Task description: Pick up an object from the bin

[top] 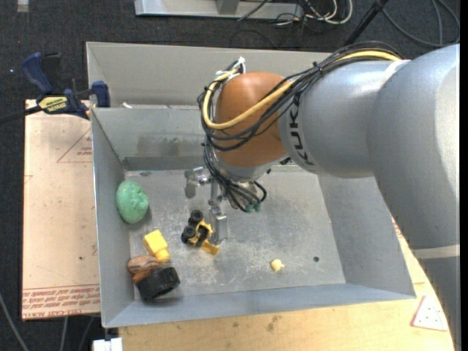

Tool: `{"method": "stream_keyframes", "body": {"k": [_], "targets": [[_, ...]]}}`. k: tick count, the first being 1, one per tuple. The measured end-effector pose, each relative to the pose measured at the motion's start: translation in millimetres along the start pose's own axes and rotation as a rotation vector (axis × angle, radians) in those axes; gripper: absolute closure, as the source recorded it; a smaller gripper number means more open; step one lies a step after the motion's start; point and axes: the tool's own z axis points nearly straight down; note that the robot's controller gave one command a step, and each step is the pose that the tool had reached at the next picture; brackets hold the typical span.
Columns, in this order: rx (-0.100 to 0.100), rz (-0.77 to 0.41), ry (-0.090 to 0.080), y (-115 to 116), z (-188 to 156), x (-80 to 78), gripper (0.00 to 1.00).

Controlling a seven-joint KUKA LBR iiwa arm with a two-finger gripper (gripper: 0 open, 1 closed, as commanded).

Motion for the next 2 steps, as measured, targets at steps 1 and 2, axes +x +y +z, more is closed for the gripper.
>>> {"method": "stream_keyframes", "body": {"k": [1, 2], "targets": [[0.000, -0.228, 0.000, 4.9, 16.2, 8.6, 0.00], [0.004, -0.061, 0.018, -3.0, 34.0, -10.3, 1.00]]}}
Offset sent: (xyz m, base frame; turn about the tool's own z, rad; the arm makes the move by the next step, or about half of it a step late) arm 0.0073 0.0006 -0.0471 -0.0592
